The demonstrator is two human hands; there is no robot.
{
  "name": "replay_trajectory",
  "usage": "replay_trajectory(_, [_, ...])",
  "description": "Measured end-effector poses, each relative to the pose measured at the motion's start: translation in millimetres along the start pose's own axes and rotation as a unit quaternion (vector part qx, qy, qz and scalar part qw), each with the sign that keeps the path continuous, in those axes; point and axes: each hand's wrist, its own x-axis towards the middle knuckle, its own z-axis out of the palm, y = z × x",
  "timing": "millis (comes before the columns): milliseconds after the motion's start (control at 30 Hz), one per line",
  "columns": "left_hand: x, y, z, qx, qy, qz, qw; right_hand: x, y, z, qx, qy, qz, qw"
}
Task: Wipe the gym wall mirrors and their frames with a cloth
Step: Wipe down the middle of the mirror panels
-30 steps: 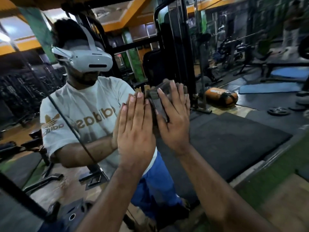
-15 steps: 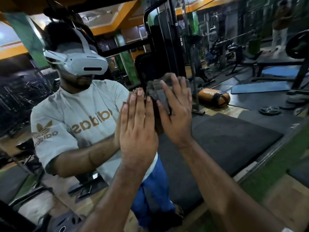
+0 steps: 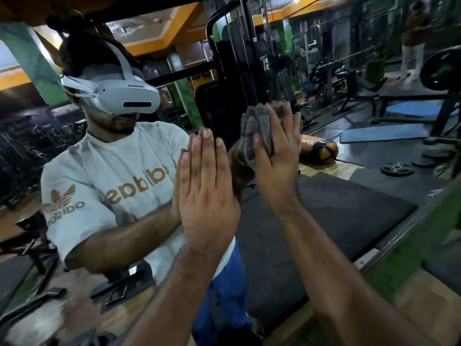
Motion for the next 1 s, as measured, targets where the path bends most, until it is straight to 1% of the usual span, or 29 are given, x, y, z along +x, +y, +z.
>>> replay_trajectory(33, [4,5,3,-0.001,-0.005,0.001,1.000,9,-7,-1,-0.009,-0.016,-0.020,1.000])
replay_trajectory(133, [12,19,11,-0.016,-0.002,-0.011,1.000,23,-6,-9,-0.048,-0.084,-0.176,0.980])
replay_trajectory(167, [13,24,13,-0.019,0.000,-0.018,1.000,23,3,-15,-0.049,-0.097,-0.205,0.973])
replay_trajectory(200, [14,28,15,-0.020,0.001,-0.025,0.999,23,15,-21,-0.050,-0.102,-0.215,0.970])
replay_trajectory(267, [15,35,19,-0.016,0.007,-0.037,0.999,17,41,-33,-0.055,-0.088,-0.193,0.976])
replay_trajectory(367, [18,45,26,-0.024,0.019,-0.029,0.999,12,52,-38,-0.054,-0.068,-0.073,0.994])
replay_trajectory(400, [22,49,28,-0.029,0.022,-0.022,0.999,16,48,-36,-0.049,-0.065,-0.049,0.996])
replay_trajectory(433, [28,51,29,-0.032,0.021,-0.017,0.999,21,43,-34,-0.046,-0.062,-0.047,0.996])
replay_trajectory(500, [35,52,31,-0.029,0.006,-0.012,0.999,33,36,-32,-0.049,-0.063,-0.087,0.993])
replay_trajectory(600, [35,52,35,-0.012,-0.019,-0.006,1.000,42,53,-39,-0.058,-0.082,-0.172,0.980])
replay_trajectory(633, [34,53,36,-0.008,-0.019,-0.009,1.000,42,62,-41,-0.065,-0.077,-0.192,0.976])
replay_trajectory(667, [34,54,38,-0.007,-0.013,-0.013,1.000,41,69,-42,-0.072,-0.067,-0.193,0.976])
replay_trajectory(700, [34,56,39,-0.009,-0.006,-0.018,1.000,40,75,-43,-0.074,-0.050,-0.171,0.981])
replay_trajectory(767, [34,60,41,-0.021,0.005,-0.032,0.999,46,77,-43,-0.048,0.004,-0.073,0.996])
replay_trajectory(800, [35,62,42,-0.031,0.011,-0.040,0.999,52,73,-42,-0.026,0.034,-0.021,0.999])
replay_trajectory(833, [35,64,41,-0.041,0.019,-0.048,0.998,57,68,-40,-0.009,0.048,0.012,0.999])
replay_trajectory(867, [36,65,41,-0.054,0.027,-0.051,0.997,61,62,-39,-0.006,0.039,0.011,0.999])
replay_trajectory(900, [38,66,41,-0.065,0.037,-0.049,0.996,63,58,-38,-0.017,0.016,-0.023,0.999])
replay_trajectory(933, [42,67,41,-0.072,0.046,-0.042,0.995,63,55,-38,-0.034,-0.017,-0.075,0.996])
replay_trajectory(1000, [48,69,44,-0.068,0.048,-0.030,0.996,57,55,-38,-0.050,-0.069,-0.159,0.984])
